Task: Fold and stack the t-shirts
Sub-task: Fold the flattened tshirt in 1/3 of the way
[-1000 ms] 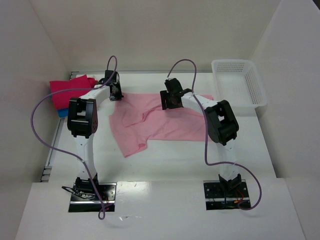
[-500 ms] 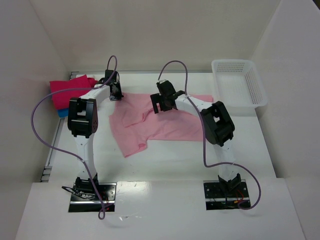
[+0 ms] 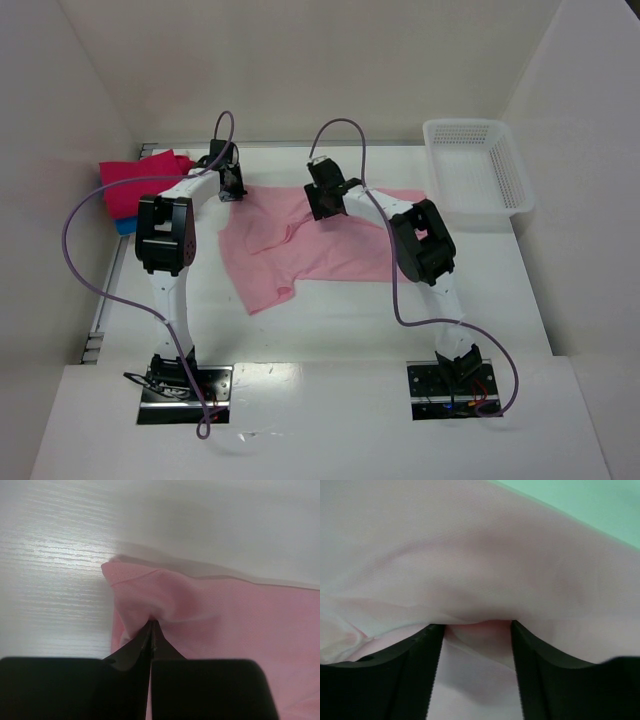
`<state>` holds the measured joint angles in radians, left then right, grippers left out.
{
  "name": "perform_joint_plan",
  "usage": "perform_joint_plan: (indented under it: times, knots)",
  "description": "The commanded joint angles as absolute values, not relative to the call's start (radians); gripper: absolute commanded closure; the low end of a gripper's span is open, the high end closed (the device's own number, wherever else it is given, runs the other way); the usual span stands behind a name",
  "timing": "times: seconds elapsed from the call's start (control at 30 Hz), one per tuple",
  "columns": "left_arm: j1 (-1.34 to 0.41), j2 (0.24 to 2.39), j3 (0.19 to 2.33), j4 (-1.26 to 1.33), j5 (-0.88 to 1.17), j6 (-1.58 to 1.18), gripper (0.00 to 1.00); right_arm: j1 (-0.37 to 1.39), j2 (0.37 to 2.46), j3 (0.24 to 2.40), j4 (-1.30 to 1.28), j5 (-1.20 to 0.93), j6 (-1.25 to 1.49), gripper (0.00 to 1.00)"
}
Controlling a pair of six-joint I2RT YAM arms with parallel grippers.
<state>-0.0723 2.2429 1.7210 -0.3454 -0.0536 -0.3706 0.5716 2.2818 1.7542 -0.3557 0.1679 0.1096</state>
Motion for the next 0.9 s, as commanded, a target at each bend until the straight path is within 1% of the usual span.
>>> perform_joint_plan:
  times: [0.0, 0.03, 0.1, 0.3, 0.4, 0.5, 0.67, 0.77, 0.83, 0.87]
  knots:
    - [-0.064, 2.267, 1.746, -0.368, -0.041, -0.367, 0.99, 0.572, 2.287, 1.783, -0.364, 0.186, 0.091, 0.48]
    - [-0.064, 2.267, 1.746, -0.368, -0.041, -0.367, 0.99, 0.572, 2.283, 1.777, -0.368, 0.181, 0.091, 0.52]
    - [-0.064, 2.267, 1.746, -0.368, -0.041, -0.367, 0.99, 0.572, 2.258, 1.757, -0.373, 0.181, 0.091, 0.63]
    - [-0.064, 2.267, 1.746, -0.368, -0.041, -0.357, 0.99, 0.572, 2.170, 1.644, -0.351, 0.172, 0.101, 0.78]
    - [-0.064, 2.276, 1.756, -0.368, -0.032, -0.357, 0.99, 0.572, 2.152, 1.615, -0.355, 0.168, 0.115, 0.79]
    - [-0.064, 2.276, 1.756, -0.368, -0.032, -0.357, 0.99, 0.572, 2.139, 1.609, -0.373, 0.142, 0.132, 0.75]
    - [-0.064, 2.276, 1.759, -0.368, -0.030, -0.357, 0.99, 0.572, 2.109, 1.574, -0.373, 0.133, 0.150, 0.53]
    - [-0.064, 2.276, 1.768, -0.368, -0.005, -0.348, 0.96, 0.572, 2.097, 1.574, -0.373, 0.148, 0.162, 0.40]
    - [-0.064, 2.274, 1.775, -0.377, 0.012, -0.338, 0.93, 0.572, 2.086, 1.586, -0.373, 0.162, 0.169, 0.38]
    - [-0.064, 2.262, 1.779, -0.377, 0.026, -0.334, 0.89, 0.572, 2.073, 1.599, -0.373, 0.180, 0.173, 0.37]
